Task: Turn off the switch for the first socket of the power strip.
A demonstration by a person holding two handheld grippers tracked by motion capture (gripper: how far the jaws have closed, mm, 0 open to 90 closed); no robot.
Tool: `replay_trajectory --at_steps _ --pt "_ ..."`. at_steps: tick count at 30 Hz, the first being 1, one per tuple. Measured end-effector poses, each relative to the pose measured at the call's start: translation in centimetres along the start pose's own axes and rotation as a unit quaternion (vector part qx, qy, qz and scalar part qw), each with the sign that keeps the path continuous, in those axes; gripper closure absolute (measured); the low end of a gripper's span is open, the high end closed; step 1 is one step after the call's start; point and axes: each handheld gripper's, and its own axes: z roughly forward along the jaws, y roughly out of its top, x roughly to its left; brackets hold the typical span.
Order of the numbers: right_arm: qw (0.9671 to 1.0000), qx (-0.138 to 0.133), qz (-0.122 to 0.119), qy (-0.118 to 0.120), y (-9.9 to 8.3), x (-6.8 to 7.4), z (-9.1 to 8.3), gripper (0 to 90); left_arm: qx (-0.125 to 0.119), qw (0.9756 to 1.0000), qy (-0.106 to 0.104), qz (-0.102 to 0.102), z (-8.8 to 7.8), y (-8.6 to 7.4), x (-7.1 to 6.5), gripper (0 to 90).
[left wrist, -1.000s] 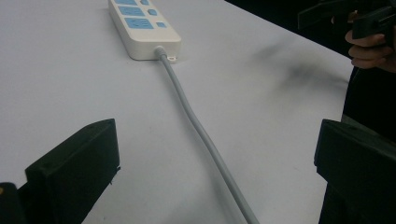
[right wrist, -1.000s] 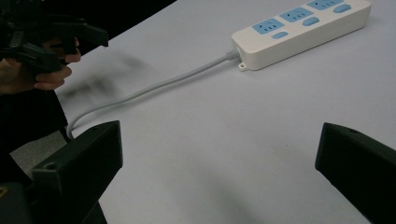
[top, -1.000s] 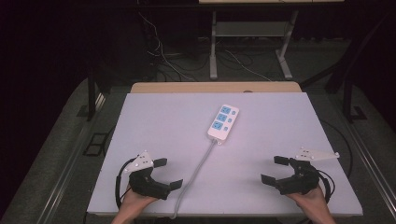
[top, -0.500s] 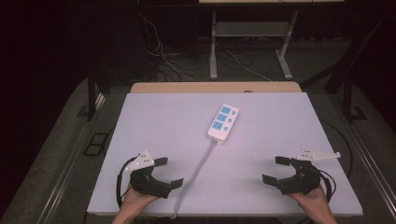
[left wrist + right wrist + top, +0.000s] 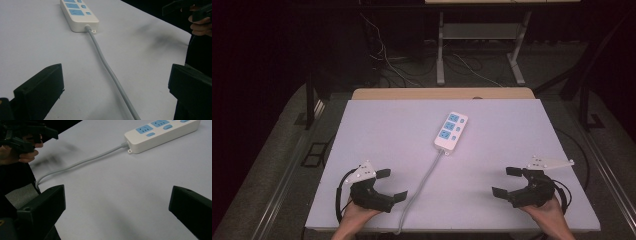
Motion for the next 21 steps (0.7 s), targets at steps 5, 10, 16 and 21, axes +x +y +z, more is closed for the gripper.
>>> replay_trajectory --at_steps 5,10,16,21 --pt "0.9999 0.012 -0.001 0.002 0.5 -0.1 0.2 0.5 -0.001 1.0000 0.000 -0.001 -0.1 0.0 0.0 0.0" --pt "0.9998 0.019 -0.006 0.007 1.3 -0.2 0.5 0.5 0.000 1.0000 0.000 -0.002 0.0 -0.1 0.1 0.0" --pt "0.9994 0.029 -0.010 0.012 2.1 -0.3 0.7 0.5 -0.001 1.0000 0.000 -0.004 0.0 -0.1 0.1 0.0" --pt "0.9992 0.036 -0.013 0.013 2.9 -0.5 0.8 0.5 0.002 1.0000 -0.001 -0.003 0.1 -0.1 0.1 0.0"
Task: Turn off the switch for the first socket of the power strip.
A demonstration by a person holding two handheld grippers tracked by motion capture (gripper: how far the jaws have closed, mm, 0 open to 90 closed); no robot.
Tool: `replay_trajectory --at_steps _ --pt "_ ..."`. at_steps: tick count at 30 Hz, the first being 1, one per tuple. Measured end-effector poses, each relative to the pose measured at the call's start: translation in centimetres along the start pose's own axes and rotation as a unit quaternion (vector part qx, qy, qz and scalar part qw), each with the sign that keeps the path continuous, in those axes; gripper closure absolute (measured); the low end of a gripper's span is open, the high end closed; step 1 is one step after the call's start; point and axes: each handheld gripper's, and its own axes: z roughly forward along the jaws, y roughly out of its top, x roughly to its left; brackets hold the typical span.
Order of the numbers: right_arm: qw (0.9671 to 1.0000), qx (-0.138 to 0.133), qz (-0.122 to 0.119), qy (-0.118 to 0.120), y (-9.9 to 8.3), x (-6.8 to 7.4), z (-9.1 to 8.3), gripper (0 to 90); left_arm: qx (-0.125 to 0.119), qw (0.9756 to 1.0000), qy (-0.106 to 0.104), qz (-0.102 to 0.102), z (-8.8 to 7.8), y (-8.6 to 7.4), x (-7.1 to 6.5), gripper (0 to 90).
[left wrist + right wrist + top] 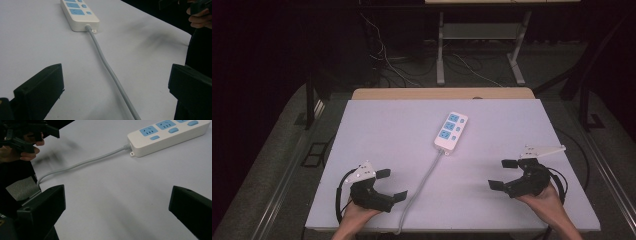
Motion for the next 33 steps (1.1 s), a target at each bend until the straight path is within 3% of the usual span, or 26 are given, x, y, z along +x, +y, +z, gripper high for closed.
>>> replay_trajectory --at_steps 18,33 --pt "0.9997 0.021 -0.012 0.003 2.3 -0.9 0.9 0.6 -0.001 1.0000 0.000 -0.004 0.0 -0.1 0.1 0.0" --pt "0.9985 0.047 -0.029 0.001 5.2 -1.3 1.7 0.6 0.000 1.0000 -0.001 -0.004 0.0 -0.1 0.1 0.0"
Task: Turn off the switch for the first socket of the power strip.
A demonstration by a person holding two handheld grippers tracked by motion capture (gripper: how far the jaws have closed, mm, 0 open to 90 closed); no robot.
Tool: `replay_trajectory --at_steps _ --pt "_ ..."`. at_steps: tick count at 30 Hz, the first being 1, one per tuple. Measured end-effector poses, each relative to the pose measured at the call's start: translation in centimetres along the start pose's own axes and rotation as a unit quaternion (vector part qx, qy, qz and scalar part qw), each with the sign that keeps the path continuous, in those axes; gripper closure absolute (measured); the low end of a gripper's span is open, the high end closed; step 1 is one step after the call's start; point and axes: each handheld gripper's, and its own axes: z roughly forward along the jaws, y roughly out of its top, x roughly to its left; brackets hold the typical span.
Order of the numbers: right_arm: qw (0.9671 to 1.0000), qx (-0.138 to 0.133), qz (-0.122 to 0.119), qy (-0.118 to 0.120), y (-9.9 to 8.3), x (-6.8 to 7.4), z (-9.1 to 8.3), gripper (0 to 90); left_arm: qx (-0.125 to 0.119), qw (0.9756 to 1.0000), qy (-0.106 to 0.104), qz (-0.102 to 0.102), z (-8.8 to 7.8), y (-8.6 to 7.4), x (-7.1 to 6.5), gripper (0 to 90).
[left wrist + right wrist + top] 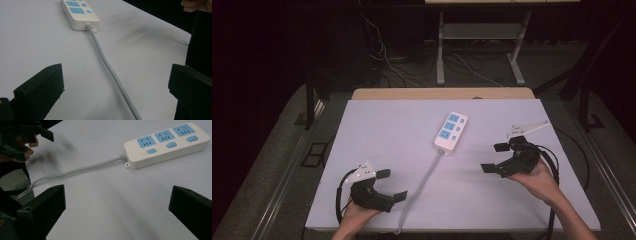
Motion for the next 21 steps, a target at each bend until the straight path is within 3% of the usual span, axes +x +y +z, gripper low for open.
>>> replay_trajectory --at_steps 21 --pt "0.9988 0.040 -0.027 -0.007 4.6 -0.9 2.1 0.6 0.005 1.0000 -0.007 0.000 0.1 0.0 0.0 0.0"
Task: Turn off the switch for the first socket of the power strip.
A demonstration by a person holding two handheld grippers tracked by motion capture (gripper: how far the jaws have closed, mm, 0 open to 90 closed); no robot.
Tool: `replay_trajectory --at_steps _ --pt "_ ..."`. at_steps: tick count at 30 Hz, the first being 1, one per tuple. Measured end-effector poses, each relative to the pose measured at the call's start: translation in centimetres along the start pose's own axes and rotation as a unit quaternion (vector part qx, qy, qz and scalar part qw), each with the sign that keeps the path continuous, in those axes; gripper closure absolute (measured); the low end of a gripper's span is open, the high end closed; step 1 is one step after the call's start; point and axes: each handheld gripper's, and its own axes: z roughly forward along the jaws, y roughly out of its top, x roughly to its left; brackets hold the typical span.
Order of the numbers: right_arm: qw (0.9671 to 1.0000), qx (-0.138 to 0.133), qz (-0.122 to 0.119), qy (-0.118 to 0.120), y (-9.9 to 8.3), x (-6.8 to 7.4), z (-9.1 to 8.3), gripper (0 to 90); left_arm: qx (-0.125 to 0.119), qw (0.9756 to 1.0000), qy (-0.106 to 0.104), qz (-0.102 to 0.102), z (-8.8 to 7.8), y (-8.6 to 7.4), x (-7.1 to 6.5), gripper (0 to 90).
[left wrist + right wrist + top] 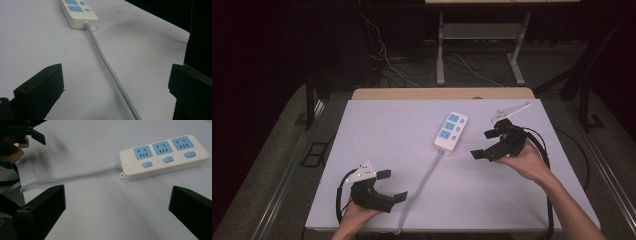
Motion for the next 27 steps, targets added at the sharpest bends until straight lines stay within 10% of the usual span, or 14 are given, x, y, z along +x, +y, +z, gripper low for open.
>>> replay_trajectory --at_steps 27 --pt "0.9997 0.011 0.020 -0.012 3.7 -2.3 2.2 0.6 0.001 1.0000 -0.002 0.003 0.0 0.0 0.0 0.0"
